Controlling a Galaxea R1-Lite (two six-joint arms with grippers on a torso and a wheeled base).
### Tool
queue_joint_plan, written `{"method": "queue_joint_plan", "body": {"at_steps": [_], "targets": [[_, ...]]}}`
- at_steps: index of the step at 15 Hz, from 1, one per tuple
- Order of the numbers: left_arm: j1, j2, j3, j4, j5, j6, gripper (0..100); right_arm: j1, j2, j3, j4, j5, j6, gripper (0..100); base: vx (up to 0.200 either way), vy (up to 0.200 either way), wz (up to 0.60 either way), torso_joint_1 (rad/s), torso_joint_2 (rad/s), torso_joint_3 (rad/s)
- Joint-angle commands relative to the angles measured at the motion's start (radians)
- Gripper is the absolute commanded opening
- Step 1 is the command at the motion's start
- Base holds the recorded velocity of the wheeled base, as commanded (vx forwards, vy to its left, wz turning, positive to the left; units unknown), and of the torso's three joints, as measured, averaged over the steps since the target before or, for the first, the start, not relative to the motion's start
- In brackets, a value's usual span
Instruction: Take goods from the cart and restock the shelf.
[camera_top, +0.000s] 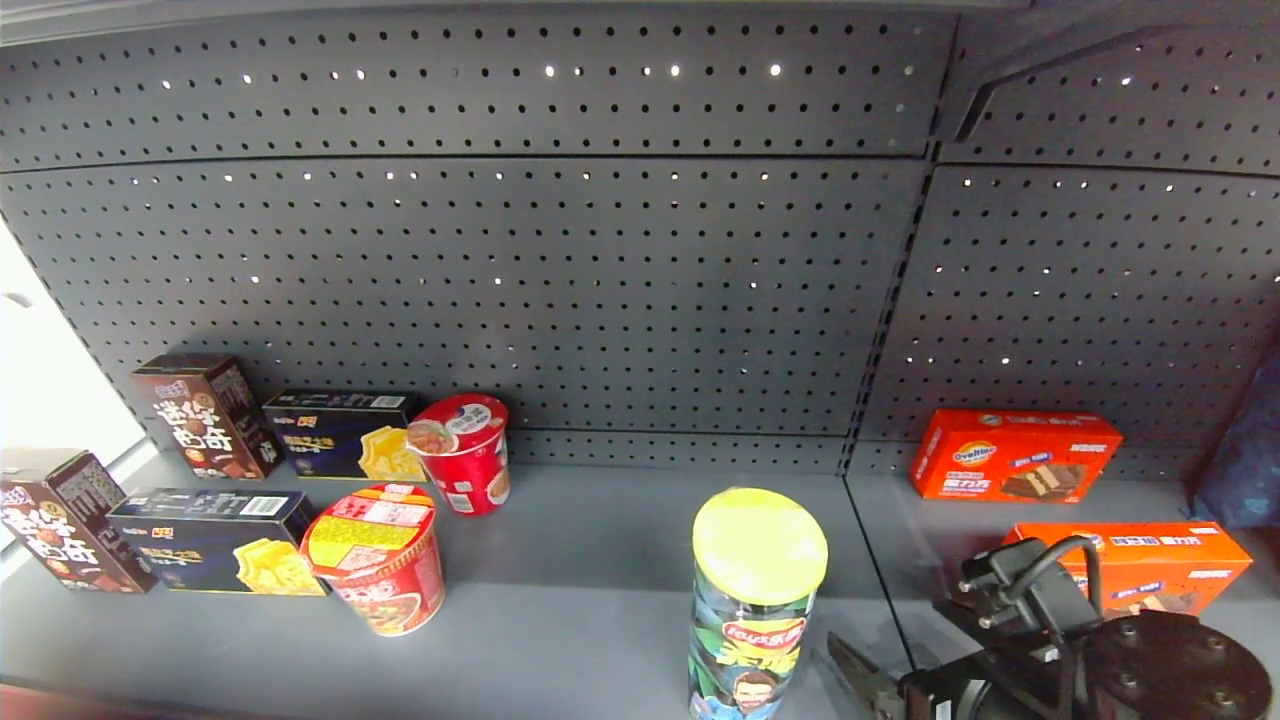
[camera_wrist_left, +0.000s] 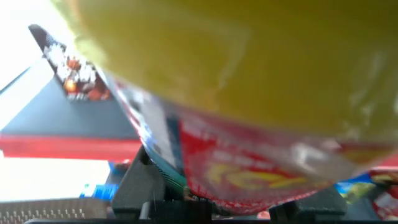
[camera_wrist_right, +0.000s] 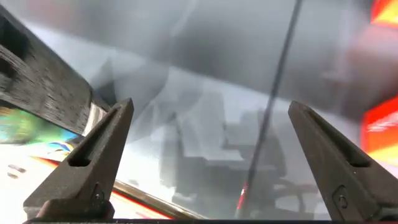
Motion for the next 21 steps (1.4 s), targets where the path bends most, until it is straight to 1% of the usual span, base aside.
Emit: {"method": "queue_joint_plan", "body": {"at_steps": [1, 2, 3, 4, 5, 6, 7, 8, 9, 10, 12, 13, 14, 15, 16, 17, 18, 19, 20, 21], "targets": [[-0.023, 0.043, -0.156, 0.107, -0.067, 0.01, 0, -0.004, -0.116, 0.001, 0.018, -0.001, -0.026, 100, 0.0, 0.0, 0.0, 0.0, 0.0, 0.0], [-0.023, 0.094, -0.234, 0.177, -0.113, 0.01, 0, -0.018, -0.156, -0.006, 0.087, 0.002, -0.09, 100, 0.0, 0.0, 0.0, 0.0, 0.0, 0.0], [-0.024, 0.158, -0.269, 0.191, -0.17, 0.01, 0, -0.025, -0.179, -0.012, 0.141, 0.002, -0.087, 100, 0.0, 0.0, 0.0, 0.0, 0.0, 0.0], [-0.026, 0.18, -0.275, 0.19, -0.193, 0.01, 0, -0.025, -0.182, -0.011, 0.145, 0.002, -0.086, 100, 0.0, 0.0, 0.0, 0.0, 0.0, 0.0], [-0.032, 0.286, -0.289, 0.148, -0.297, 0.01, 0, -0.054, -0.187, -0.011, 0.145, 0.001, -0.076, 100, 0.0, 0.0, 0.0, 0.0, 0.0, 0.0], [-0.03, 0.35, -0.286, 0.104, -0.353, 0.01, 0, -0.076, -0.19, -0.015, 0.15, -0.001, -0.078, 100, 0.0, 0.0, 0.0, 0.0, 0.0, 0.0], [-0.032, 0.432, -0.274, 0.039, -0.405, 0.015, 0, -0.079, -0.193, -0.02, 0.165, 0.001, -0.083, 100, 0.0, 0.0, 0.0, 0.0, 0.0, 0.0], [-0.032, 0.482, -0.266, -0.007, -0.431, 0.013, 0, -0.076, -0.19, -0.015, 0.171, 0.001, -0.083, 100, 0.0, 0.0, 0.0, 0.0, 0.0, 0.0], [-0.032, 0.582, -0.229, -0.108, -0.468, 0.013, 0, -0.074, -0.182, -0.011, 0.176, 0.004, -0.081, 100, 0.0, 0.0, 0.0, 0.0, 0.0, 0.0], [-0.036, 0.691, -0.205, -0.209, -0.485, 0.013, 0, -0.078, -0.179, -0.009, 0.176, 0.008, -0.08, 100, 0.0, 0.0, 0.0, 0.0, 0.0, 0.0], [-0.046, 0.878, -0.217, -0.312, -0.485, 0.016, 0, -0.079, -0.181, -0.002, 0.178, 0.01, -0.078, 100, 0.0, 0.0, 0.0, 0.0, 0.0, 0.0], [-0.052, 0.962, -0.222, -0.396, -0.486, 0.019, 0, -0.076, -0.179, 0.005, 0.178, 0.01, -0.08, 100, 0.0, 0.0, 0.0, 0.0, 0.0, 0.0], [-0.073, 1.044, -0.228, -0.501, -0.488, 0.031, 0, -0.076, -0.179, 0.005, 0.178, 0.013, -0.08, 100, 0.0, 0.0, 0.0, 0.0, 0.0, 0.0], [-0.095, 1.117, -0.234, -0.596, -0.506, 0.045, 0, -0.079, -0.182, 0.006, 0.176, 0.016, -0.078, 100, 0.0, 0.0, 0.0, 0.0, 0.0, 0.0], [-0.095, 1.159, -0.243, -0.626, -0.52, 0.045, 0, -0.081, -0.187, 0.008, 0.178, 0.016, -0.078, 100, 0.0, 0.0, 0.0, 0.0, 0.0, 0.0], [-0.099, 1.235, -0.266, -0.66, -0.564, 0.047, 0, -0.082, -0.19, 0.014, 0.176, 0.016, -0.076, 100, 0.0, 0.0, 0.0, 0.0, 0.0, 0.0], [-0.104, 1.286, -0.283, -0.671, -0.606, 0.061, 0, -0.084, -0.197, 0.021, 0.176, 0.016, -0.076, 100, 0.0, 0.0, 0.0, 0.0, 0.0, 0.0], [-0.109, 1.355, -0.325, -0.692, -0.659, 0.1, 0, -0.084, -0.204, 0.024, 0.178, 0.016, -0.076, 100, 0.0, 0.0, 0.0, 0.0, 0.0, 0.0], [-0.113, 1.41, -0.357, -0.709, -0.696, 0.117, 0, -0.085, -0.204, 0.026, 0.176, 0.016, -0.075, 100, 0.0, 0.0, 0.0, 0.0, 0.0, 0.0], [-0.118, 1.459, -0.395, -0.717, -0.728, 0.122, 0, -0.085, -0.204, 0.024, 0.178, 0.016, -0.075, 100, 0.0, 0.0, 0.0, 0.0, 0.0, 0.0]]}}
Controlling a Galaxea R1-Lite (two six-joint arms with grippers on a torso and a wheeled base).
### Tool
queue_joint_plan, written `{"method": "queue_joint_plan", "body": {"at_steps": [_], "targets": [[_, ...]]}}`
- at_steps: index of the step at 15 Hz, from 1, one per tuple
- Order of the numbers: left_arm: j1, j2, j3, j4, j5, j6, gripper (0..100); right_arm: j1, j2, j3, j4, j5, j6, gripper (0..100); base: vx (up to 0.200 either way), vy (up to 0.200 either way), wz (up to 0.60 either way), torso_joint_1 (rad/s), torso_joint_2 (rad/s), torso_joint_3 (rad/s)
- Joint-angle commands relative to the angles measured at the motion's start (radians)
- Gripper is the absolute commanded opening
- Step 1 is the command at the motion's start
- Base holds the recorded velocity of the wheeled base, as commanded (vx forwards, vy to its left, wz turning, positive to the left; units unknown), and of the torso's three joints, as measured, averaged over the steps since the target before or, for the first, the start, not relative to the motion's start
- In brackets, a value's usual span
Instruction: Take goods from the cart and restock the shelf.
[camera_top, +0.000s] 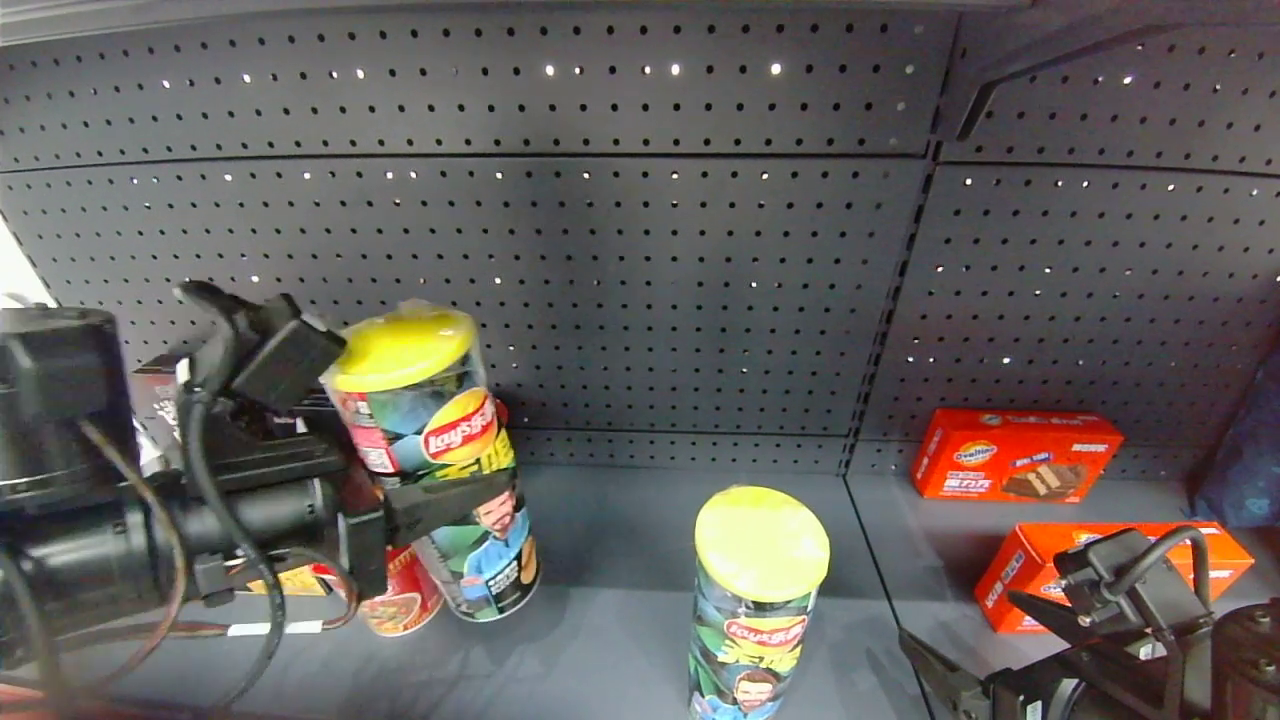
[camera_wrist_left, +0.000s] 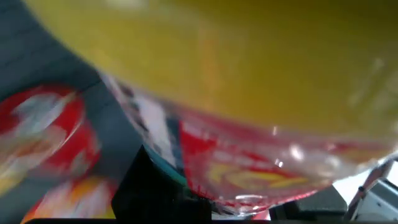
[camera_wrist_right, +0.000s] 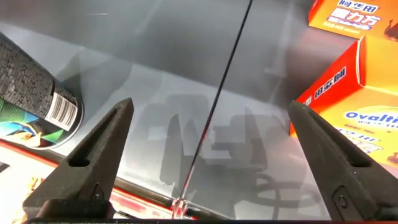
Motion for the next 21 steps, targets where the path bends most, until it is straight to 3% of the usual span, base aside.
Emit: {"method": "queue_joint_plan", "body": {"at_steps": [1, 4, 6, 7, 11, 21], "targets": [[-0.026, 0.203, -0.109, -0.027, -0.071, 0.019, 0, 0.001, -0.002, -0.001, 0.0, 0.001, 0.0, 100, 0.0, 0.0, 0.0, 0.0, 0.0, 0.0], [-0.06, 0.367, -0.295, -0.027, -0.168, 0.022, 0, -0.007, 0.0, 0.001, 0.0, 0.011, 0.001, 100, 0.0, 0.0, 0.0, 0.0, 0.0, 0.0], [-0.067, 0.428, -0.358, -0.027, -0.228, 0.045, 0, -0.011, 0.0, 0.001, -0.002, 0.015, 0.001, 100, 0.0, 0.0, 0.0, 0.0, 0.0, 0.0], [-0.063, 0.496, -0.429, -0.027, -0.283, 0.076, 0, -0.011, -0.003, 0.002, -0.002, 0.015, 0.001, 100, 0.0, 0.0, 0.0, 0.0, 0.0, 0.0], [-0.067, 0.624, -0.585, -0.017, -0.294, 0.077, 0, -0.01, -0.003, 0.002, -0.002, 0.017, 0.001, 100, 0.0, 0.0, 0.0, 0.0, 0.0, 0.0], [-0.075, 0.799, -0.734, -0.013, -0.295, 0.092, 0, -0.011, -0.002, 0.009, -0.002, 0.031, 0.001, 100, 0.0, 0.0, 0.0, 0.0, 0.0, 0.0]]}}
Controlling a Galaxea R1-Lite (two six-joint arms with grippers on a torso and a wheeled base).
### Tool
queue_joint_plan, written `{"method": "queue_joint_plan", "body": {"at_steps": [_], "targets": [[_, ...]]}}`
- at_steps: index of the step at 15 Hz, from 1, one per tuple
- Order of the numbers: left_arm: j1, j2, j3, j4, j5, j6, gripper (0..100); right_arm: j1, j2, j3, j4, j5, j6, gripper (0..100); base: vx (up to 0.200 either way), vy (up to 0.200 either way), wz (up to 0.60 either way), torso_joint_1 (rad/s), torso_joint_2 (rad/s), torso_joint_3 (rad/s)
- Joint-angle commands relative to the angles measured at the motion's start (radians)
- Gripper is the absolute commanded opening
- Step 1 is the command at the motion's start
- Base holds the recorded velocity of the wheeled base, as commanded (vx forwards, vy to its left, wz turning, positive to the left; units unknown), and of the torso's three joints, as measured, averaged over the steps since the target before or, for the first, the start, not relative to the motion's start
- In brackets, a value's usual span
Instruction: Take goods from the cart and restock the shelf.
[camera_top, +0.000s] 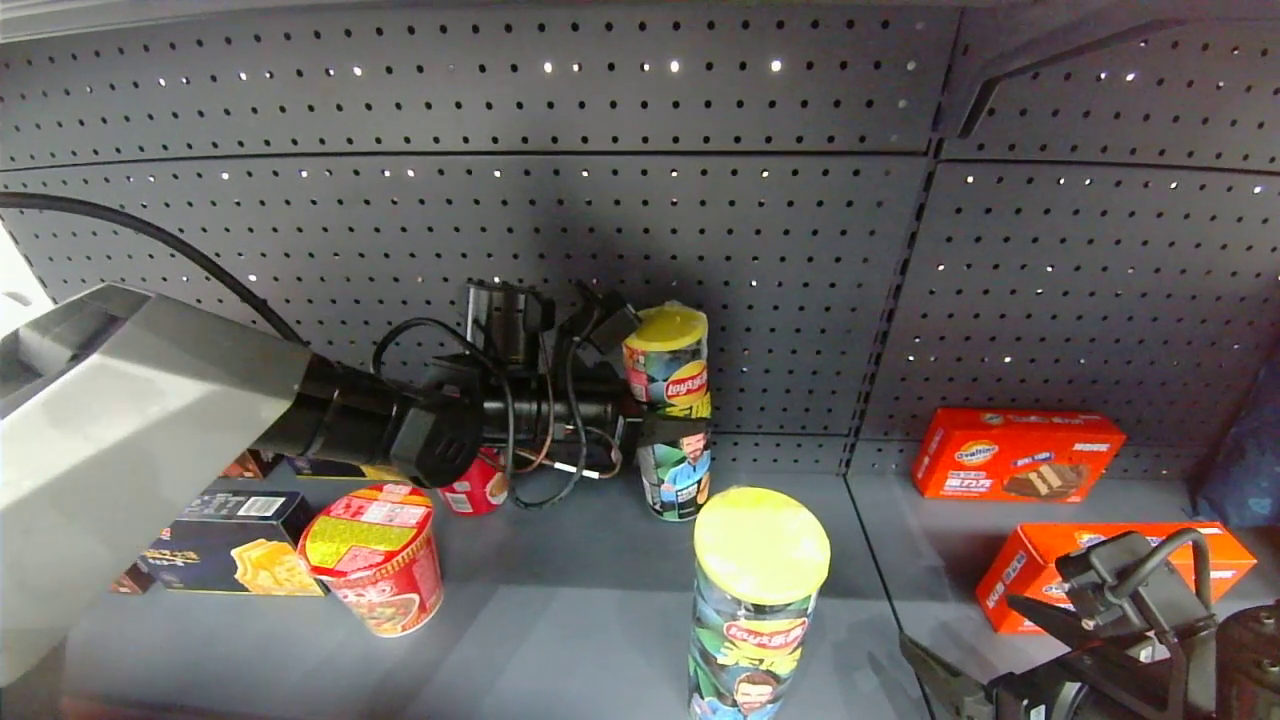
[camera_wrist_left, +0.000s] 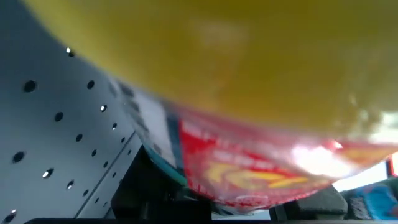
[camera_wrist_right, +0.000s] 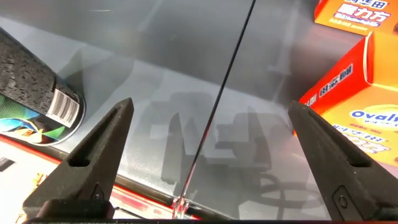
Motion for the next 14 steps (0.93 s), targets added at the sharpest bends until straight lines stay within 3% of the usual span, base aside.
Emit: {"method": "queue_joint_plan", "body": {"at_steps": [1, 9, 10, 14], "targets": [[0.0, 0.034, -0.027, 0.0, 0.0, -0.001, 0, 0.0, 0.003, 0.001, 0.0, 0.002, 0.0, 100, 0.0, 0.0, 0.0, 0.0, 0.0, 0.0], [-0.02, 0.077, -0.058, 0.0, 0.0, -0.001, 0, -0.002, 0.0, 0.017, -0.002, 0.005, 0.002, 100, 0.0, 0.0, 0.0, 0.0, 0.0, 0.0], [-0.026, 0.082, -0.063, 0.0, 0.0, -0.001, 100, -0.008, -0.005, 0.018, -0.002, 0.005, 0.002, 100, 0.0, 0.0, 0.0, 0.0, 0.0, 0.0], [-0.035, 0.079, -0.046, -0.003, 0.008, -0.001, 100, -0.029, -0.028, 0.044, -0.002, 0.005, 0.002, 100, 0.0, 0.0, 0.0, 0.0, 0.0, 0.0]]}}
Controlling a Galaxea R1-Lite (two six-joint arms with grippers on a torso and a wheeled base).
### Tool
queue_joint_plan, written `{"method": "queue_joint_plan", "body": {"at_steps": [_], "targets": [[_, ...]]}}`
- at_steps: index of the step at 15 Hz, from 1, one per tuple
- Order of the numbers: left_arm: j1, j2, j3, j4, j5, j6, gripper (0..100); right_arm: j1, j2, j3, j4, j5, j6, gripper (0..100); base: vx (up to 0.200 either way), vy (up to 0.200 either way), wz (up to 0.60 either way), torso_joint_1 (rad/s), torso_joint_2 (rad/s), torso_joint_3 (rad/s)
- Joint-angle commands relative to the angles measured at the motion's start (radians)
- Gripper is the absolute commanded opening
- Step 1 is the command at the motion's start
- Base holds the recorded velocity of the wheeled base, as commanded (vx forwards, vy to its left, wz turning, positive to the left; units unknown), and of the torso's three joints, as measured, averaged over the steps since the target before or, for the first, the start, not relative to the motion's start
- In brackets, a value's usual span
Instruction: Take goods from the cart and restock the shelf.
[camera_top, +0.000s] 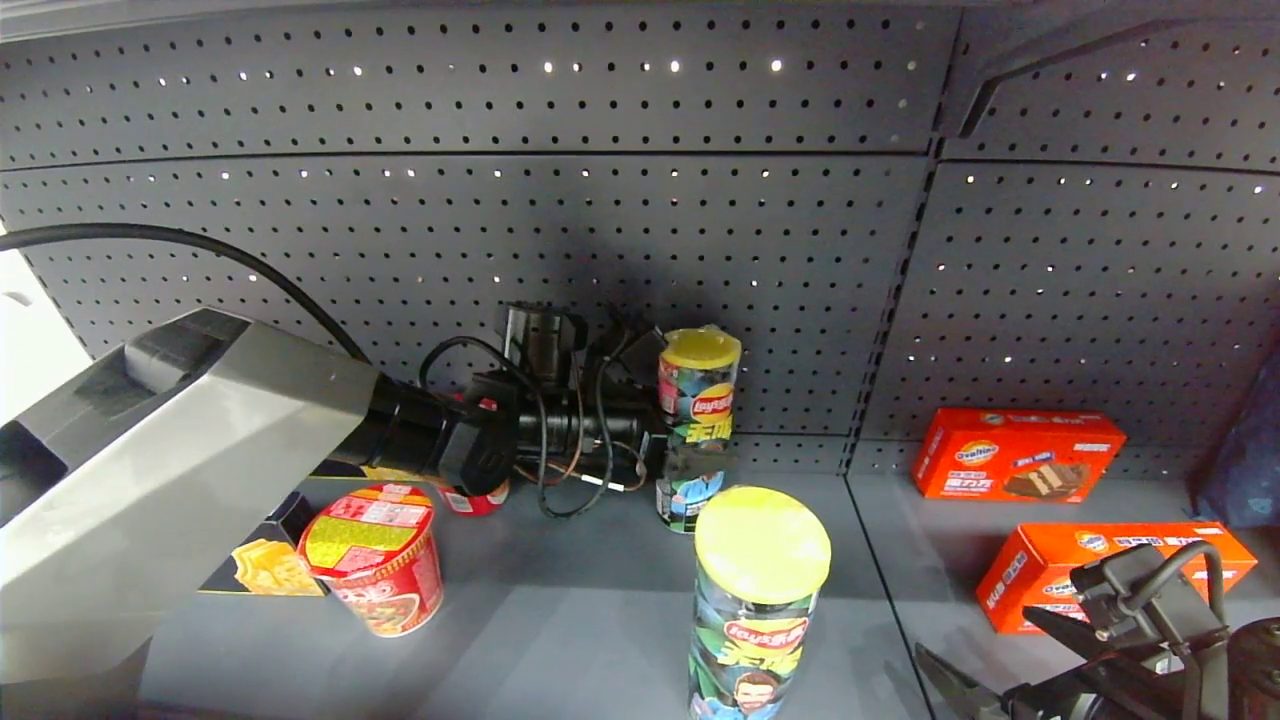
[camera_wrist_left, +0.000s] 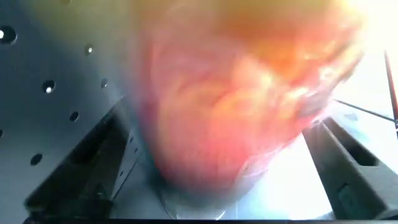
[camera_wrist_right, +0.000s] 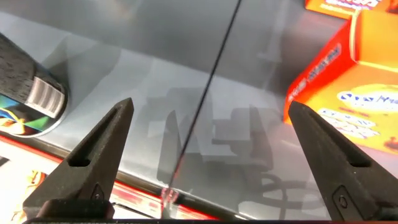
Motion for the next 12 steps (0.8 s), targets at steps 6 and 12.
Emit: {"method": "queue_joint_plan", "body": {"at_steps": [6, 12], "targets": [[0.002, -0.183, 0.33, -0.101, 0.078, 0.013, 100, -0.005, 0.004, -0.004, -0.001, 0.025, -0.003, 100, 0.0, 0.0, 0.0, 0.0, 0.0, 0.0], [0.005, -0.374, 0.568, -0.16, 0.135, 0.005, 100, -0.003, 0.024, -0.004, -0.002, 0.029, -0.006, 100, 0.0, 0.0, 0.0, 0.0, 0.0, 0.0]]}}
